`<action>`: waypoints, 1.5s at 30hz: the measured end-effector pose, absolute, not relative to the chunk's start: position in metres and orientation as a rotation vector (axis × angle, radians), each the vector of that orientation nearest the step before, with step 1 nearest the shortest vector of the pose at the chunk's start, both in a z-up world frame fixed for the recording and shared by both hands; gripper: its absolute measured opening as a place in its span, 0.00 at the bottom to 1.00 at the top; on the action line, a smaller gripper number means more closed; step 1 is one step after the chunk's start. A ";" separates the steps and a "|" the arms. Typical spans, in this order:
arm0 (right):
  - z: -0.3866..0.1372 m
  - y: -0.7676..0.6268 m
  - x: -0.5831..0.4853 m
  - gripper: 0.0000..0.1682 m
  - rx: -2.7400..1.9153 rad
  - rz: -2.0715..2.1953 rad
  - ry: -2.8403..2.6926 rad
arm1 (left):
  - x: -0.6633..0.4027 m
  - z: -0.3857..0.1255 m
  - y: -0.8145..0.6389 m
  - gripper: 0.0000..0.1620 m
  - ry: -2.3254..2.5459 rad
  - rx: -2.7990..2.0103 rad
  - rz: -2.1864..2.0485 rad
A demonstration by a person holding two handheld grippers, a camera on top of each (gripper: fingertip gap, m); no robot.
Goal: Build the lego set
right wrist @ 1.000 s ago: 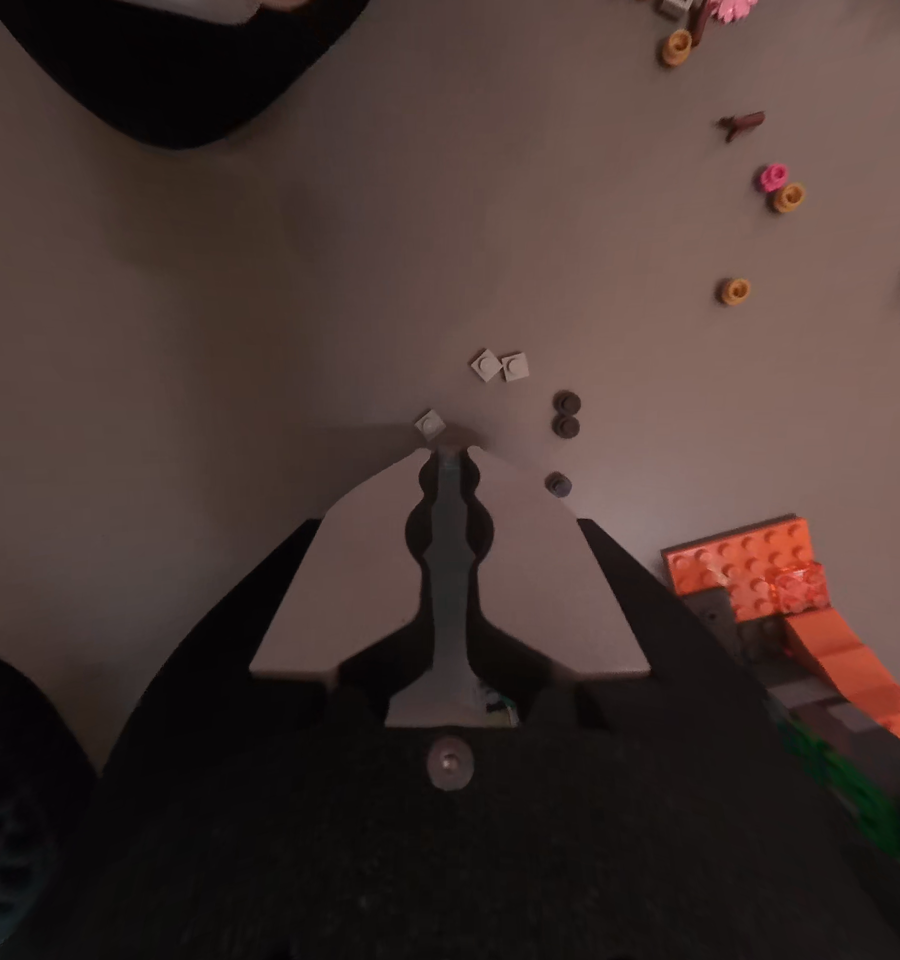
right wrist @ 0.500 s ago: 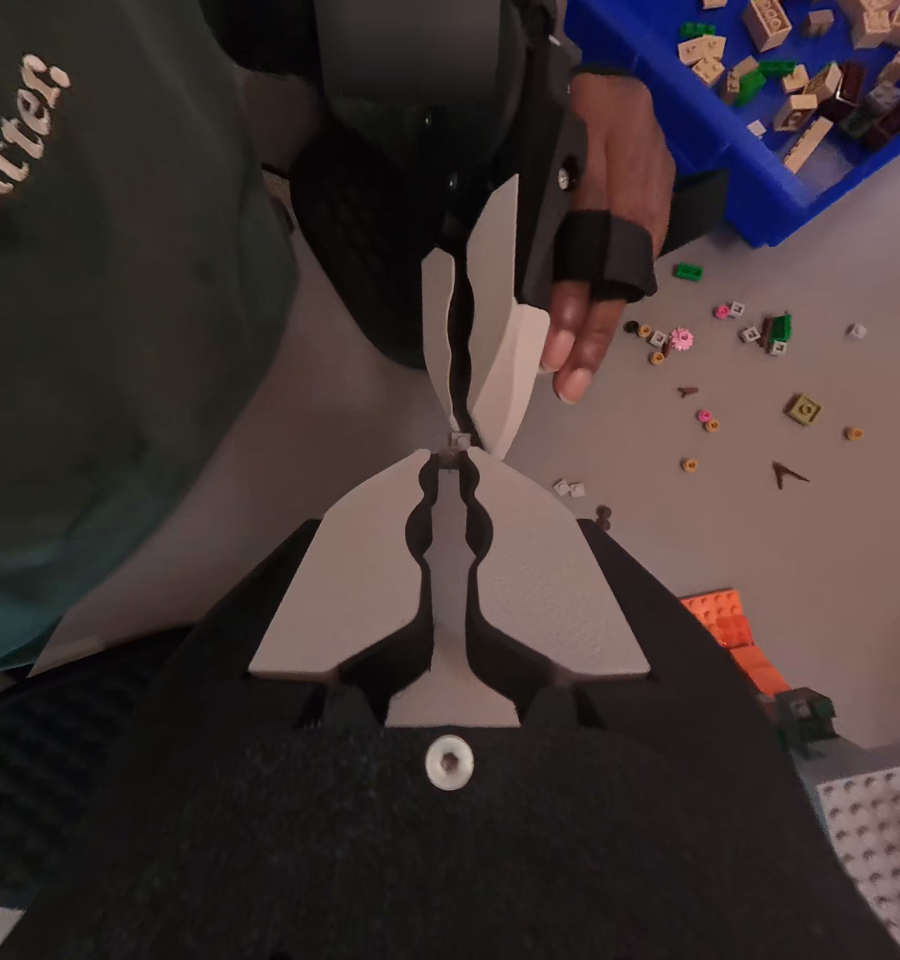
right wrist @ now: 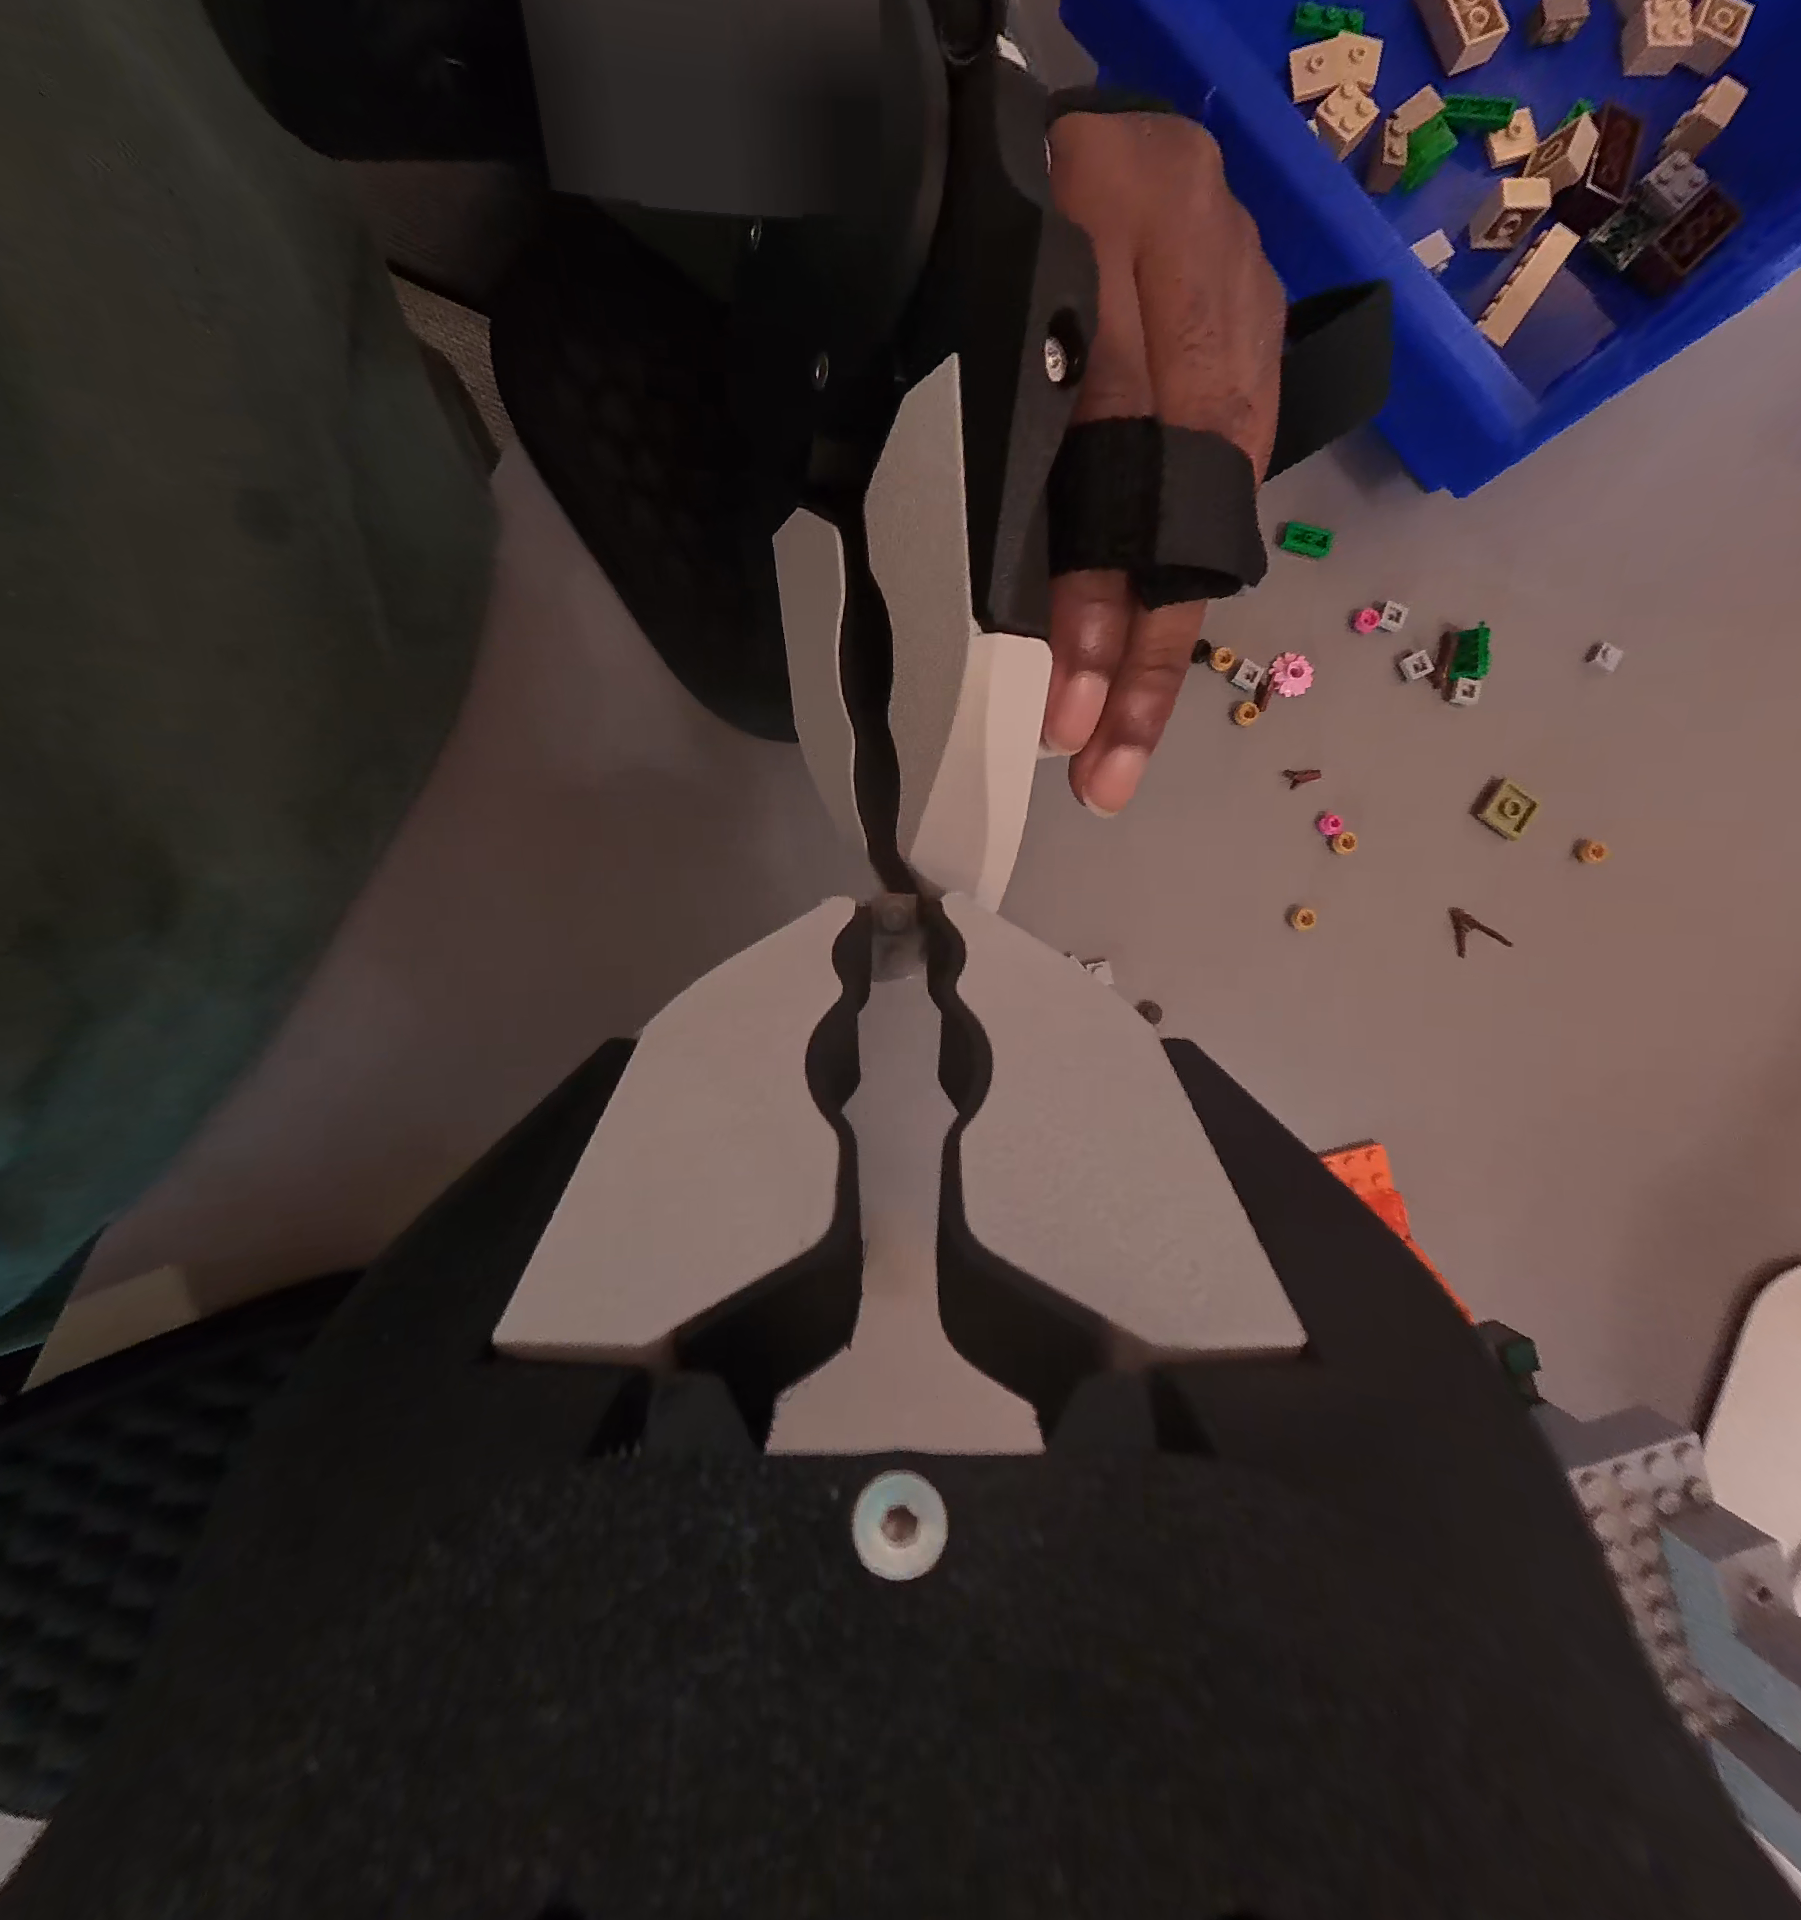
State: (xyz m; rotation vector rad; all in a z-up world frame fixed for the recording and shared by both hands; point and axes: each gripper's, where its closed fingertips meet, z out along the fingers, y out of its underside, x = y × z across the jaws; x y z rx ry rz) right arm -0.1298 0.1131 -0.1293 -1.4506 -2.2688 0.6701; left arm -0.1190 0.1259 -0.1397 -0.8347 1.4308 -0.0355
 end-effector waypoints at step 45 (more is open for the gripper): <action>-0.137 0.121 -0.133 0.06 -1.136 0.199 -1.960 | -0.120 -0.141 0.131 0.05 1.398 -1.009 -0.194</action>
